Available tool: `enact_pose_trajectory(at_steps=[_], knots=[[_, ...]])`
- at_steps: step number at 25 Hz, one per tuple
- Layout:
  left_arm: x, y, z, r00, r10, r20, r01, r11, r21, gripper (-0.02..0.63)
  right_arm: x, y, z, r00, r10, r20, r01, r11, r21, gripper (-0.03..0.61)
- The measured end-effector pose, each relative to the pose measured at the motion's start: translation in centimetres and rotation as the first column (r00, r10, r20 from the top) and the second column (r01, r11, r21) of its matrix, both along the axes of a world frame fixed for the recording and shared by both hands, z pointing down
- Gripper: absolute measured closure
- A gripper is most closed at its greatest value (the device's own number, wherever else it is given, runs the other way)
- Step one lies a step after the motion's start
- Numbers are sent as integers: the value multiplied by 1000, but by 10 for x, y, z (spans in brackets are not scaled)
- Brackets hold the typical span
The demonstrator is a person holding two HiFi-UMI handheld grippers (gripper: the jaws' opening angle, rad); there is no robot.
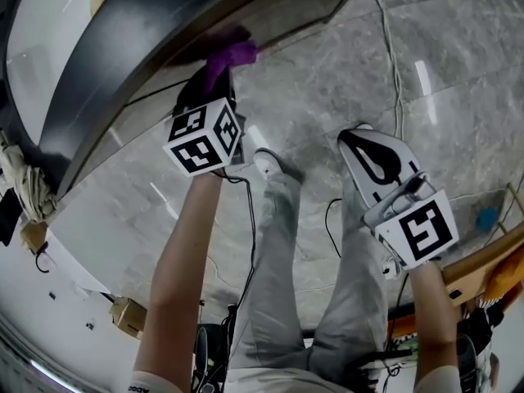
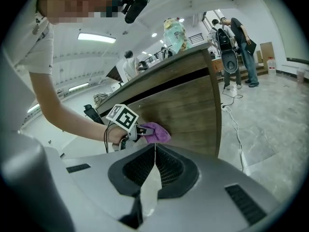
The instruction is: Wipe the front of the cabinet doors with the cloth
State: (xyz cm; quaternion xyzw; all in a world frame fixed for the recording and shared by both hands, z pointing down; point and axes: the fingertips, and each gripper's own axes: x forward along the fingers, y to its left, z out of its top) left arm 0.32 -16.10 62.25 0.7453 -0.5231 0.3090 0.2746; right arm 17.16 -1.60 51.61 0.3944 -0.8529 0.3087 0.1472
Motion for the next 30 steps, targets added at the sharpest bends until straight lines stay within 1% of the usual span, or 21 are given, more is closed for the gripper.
enact_pose_trajectory(at_steps=[2, 5, 8, 11, 13, 16, 20, 21, 23, 25, 26, 28, 30], knots=[[-24, 5, 2, 1000, -10, 11, 10, 1000, -15, 521, -17, -2, 0, 1000, 4, 5, -4, 1000, 0, 551], [-59, 12, 8, 999, -11, 47, 13, 999, -46, 520, -39, -5, 0, 1000, 0, 17, 0, 1000, 1, 551], [-84, 17, 11, 996, -10, 85, 15, 998, -62, 520, -56, -9, -2, 999, -20, 32, 20, 1000, 11, 551], [-93, 21, 11, 996, -38, 79, 43, 997, -58, 522, -62, -12, -2, 998, -32, 51, 32, 999, 13, 551], [-83, 25, 12, 997, -52, 62, 55, 997, -56, 522, -55, -12, -1, 997, -34, 62, 34, 999, 7, 551], [-45, 34, 20, 998, -16, 58, 21, 997, -70, 522, -32, -9, 3, 997, -28, 69, 28, 1000, -8, 551], [37, 44, 43, 996, 79, 42, -74, 992, -103, 522, 16, 1, 14, 998, -32, 59, 35, 998, -45, 551], [60, 43, 47, 994, 98, 38, -94, 991, -99, 522, 30, 3, 17, 998, -33, 56, 36, 998, -51, 551], [105, 37, 54, 990, 136, 33, -133, 989, -68, 522, 58, 6, 24, 998, -28, 52, 31, 998, -60, 551], [148, 28, 61, 984, 178, 32, -177, 984, -39, 522, 88, 8, 32, 999, -9, 47, 12, 997, -75, 551], [167, 23, 66, 980, 195, 31, -193, 980, -37, 522, 102, 9, 37, 999, 4, 44, -1, 997, -83, 551], [198, 11, 77, 977, 213, 33, -211, 977, -43, 522, 129, 10, 47, 999, 32, 35, -29, 995, -97, 551], [219, -2, 85, 978, 206, 42, -204, 978, -48, 522, 152, 9, 56, 998, 58, 25, -55, 993, -102, 551]])
